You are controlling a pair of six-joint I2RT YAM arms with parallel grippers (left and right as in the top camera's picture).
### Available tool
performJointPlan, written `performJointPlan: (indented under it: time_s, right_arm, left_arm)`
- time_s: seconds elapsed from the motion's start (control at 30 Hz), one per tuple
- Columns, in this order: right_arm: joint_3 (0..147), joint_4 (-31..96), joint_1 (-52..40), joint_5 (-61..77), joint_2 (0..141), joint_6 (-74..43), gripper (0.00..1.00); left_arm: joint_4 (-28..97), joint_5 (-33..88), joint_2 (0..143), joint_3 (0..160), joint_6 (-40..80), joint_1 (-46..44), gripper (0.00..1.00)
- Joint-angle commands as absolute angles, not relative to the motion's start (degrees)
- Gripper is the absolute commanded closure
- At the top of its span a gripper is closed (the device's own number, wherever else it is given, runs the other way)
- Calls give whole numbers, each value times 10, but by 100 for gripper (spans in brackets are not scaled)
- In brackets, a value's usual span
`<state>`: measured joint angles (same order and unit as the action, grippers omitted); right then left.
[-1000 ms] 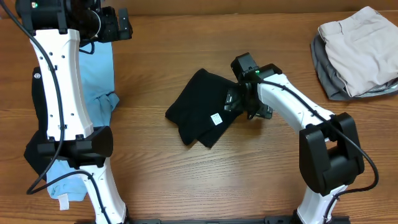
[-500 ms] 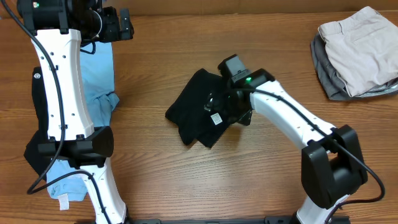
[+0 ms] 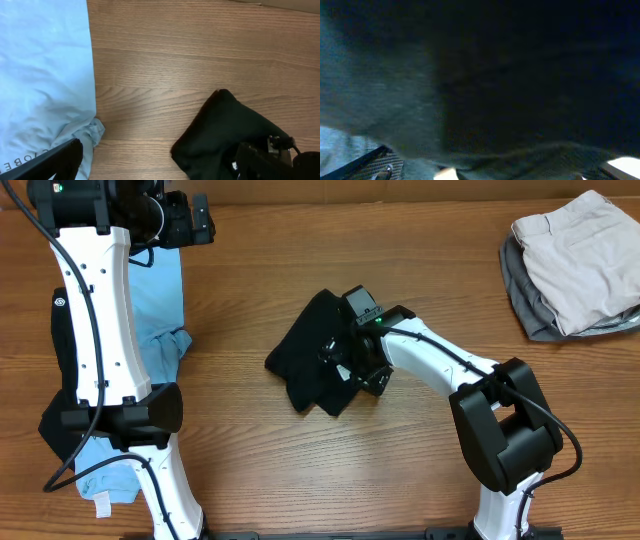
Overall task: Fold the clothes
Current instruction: 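Lift the folded shirt and carry it right toward the clothes stack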
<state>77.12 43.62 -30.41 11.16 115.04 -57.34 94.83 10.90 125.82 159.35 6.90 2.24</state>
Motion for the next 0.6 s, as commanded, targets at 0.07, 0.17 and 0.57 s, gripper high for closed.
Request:
performJointPlan:
  time_s: [0.07,0.17,0.57]
  right_arm:
    - [767,391,-298,127,1174,-533,84]
    - [770,377,-277,137,1173,-503,96]
    - [872,372,-79,268,1073,-341,96]
  left_arm:
    - [950,101,1260,1591,57,18,0]
    - [950,99,1260,1591,57,18,0]
    - [944,99,1260,1591,57,18,0]
